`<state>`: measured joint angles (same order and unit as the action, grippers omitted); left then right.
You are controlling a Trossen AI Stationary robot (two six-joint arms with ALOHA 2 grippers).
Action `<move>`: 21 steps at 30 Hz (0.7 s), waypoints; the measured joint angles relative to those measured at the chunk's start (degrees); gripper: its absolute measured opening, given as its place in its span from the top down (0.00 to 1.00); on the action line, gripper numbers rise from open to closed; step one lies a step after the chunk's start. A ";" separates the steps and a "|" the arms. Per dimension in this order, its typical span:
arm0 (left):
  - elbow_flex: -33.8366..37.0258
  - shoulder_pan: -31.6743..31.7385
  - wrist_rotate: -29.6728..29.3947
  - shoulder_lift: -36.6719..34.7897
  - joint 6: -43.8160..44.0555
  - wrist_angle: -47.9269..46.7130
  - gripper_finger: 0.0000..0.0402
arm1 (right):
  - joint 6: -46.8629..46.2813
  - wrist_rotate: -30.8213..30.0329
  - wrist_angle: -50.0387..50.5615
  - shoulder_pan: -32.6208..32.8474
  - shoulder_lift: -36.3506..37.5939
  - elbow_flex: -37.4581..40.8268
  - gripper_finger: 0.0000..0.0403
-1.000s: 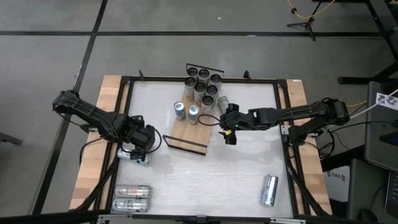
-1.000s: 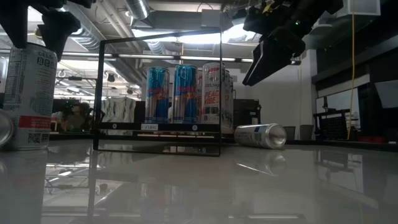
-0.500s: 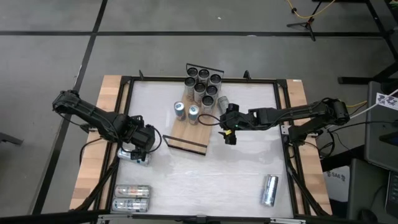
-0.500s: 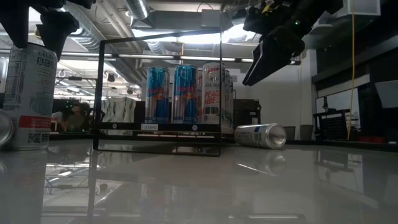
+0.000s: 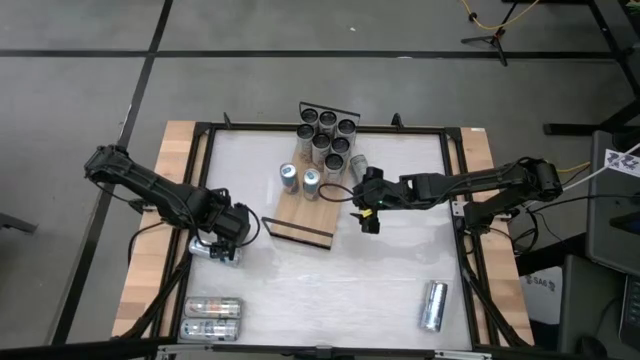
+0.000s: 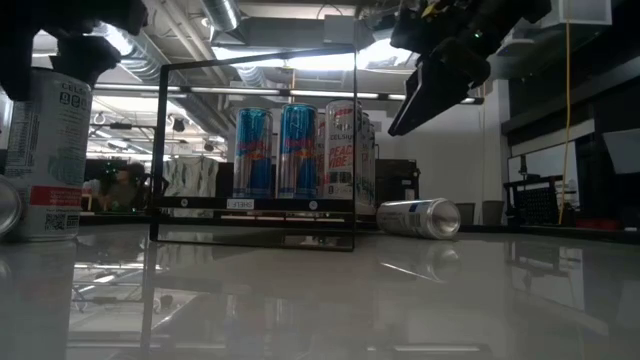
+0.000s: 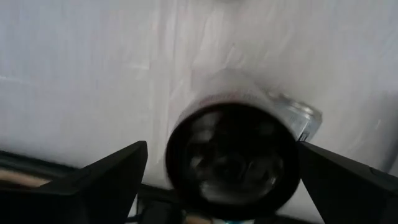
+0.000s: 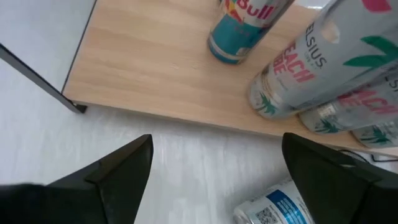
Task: Place canned beverage on shelf
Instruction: Put the bottom left pink soda can on the shelf aligned with the other pink soda can
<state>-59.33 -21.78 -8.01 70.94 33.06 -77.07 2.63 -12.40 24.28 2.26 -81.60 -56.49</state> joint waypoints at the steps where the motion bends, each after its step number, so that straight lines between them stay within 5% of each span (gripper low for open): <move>1: 0.32 0.00 0.00 0.00 0.36 0.90 0.01 | -0.02 0.02 -0.34 0.00 0.00 0.00 0.13; 11: 0.68 0.02 -0.22 0.00 4.78 3.32 0.04 | 0.00 0.02 -1.38 0.00 0.00 0.00 0.13; 21: 0.68 0.02 -1.69 0.00 13.62 3.23 0.27 | 0.00 0.02 -1.43 0.00 0.00 -0.01 0.13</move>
<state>-58.65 -21.76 -9.70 70.94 46.68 -73.84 2.63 -12.38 22.85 2.26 -81.60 -56.50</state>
